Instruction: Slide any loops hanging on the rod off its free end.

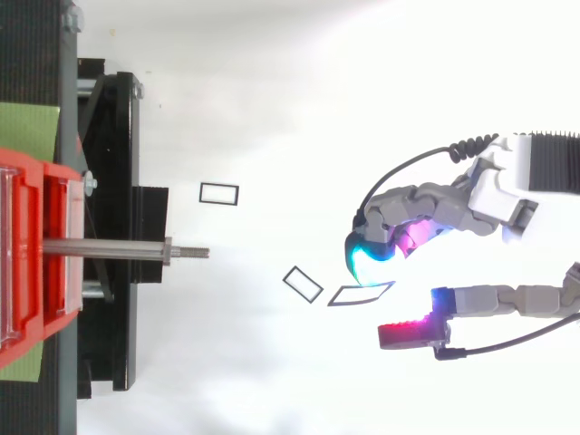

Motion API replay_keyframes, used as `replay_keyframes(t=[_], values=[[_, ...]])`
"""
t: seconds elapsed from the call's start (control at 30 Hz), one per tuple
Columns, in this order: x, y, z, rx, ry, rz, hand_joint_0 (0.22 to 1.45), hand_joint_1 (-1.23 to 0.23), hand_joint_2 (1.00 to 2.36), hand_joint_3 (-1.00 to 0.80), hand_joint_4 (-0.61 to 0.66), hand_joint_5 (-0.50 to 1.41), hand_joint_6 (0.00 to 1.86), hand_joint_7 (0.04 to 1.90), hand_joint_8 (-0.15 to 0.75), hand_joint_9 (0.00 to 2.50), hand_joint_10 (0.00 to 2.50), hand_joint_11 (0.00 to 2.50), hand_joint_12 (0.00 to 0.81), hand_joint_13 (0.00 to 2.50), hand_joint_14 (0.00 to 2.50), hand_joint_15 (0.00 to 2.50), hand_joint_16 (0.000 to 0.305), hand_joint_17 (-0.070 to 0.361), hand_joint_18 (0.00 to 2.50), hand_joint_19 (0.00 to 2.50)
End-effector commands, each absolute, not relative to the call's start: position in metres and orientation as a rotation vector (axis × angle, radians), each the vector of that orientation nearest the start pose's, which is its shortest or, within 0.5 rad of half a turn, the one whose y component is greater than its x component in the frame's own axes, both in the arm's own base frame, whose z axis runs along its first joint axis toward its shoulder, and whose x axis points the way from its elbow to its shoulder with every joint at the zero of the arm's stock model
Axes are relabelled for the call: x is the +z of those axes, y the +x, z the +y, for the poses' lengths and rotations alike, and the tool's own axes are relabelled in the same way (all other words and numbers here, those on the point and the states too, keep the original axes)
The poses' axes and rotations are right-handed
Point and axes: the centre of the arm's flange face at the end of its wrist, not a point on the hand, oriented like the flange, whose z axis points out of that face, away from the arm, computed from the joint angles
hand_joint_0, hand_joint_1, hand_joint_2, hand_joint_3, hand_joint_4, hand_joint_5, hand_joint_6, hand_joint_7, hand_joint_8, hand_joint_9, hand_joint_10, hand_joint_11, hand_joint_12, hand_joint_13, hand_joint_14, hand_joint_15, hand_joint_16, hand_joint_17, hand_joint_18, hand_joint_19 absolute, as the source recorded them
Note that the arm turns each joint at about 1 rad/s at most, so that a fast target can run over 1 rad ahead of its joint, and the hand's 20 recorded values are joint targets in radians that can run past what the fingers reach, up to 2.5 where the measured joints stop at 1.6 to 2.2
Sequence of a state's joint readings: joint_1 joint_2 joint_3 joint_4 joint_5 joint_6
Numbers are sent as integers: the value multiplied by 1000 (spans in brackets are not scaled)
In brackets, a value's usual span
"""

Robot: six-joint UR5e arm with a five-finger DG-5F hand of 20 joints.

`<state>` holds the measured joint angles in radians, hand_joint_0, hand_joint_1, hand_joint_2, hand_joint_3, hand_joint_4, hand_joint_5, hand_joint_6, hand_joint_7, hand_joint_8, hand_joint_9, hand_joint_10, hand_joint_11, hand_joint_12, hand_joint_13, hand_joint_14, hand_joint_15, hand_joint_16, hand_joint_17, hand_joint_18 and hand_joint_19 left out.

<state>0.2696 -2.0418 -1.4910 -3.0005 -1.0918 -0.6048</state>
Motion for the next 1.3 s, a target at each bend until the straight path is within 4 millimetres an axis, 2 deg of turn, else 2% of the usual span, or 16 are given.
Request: replay_keyframes(t=[0.0, 0.93, 1.17, 1.23, 1.27], values=[[273, 642, -8, 448, 926, 1561, 564, -672, 1086, -135, -125, -55, 740, 1226, 372, 1039, 6, 266, 392, 972, 8, 209, 62, 139, 1040, 472], [273, 642, -7, 449, 925, 1561, 562, -671, 1098, -136, -128, -53, 737, 1233, 375, 1037, 7, 269, 397, 981, 7, 207, 62, 140, 1043, 460], [273, 642, -7, 449, 925, 1561, 551, -662, 1136, -141, -136, -50, 736, 1234, 366, 1021, 6, 265, 409, 827, 5, 189, 67, 151, 785, 400], [274, 642, -7, 449, 923, 1561, 542, -655, 1174, -154, -156, -49, 734, 1248, 350, 997, 6, 253, 425, 642, 3, 112, 68, 152, 703, 341], [273, 642, -7, 449, 925, 1561, 537, -653, 1189, -164, -175, -51, 735, 1249, 317, 941, 5, 220, 425, 476, 0, 23, 67, 151, 581, 264]])
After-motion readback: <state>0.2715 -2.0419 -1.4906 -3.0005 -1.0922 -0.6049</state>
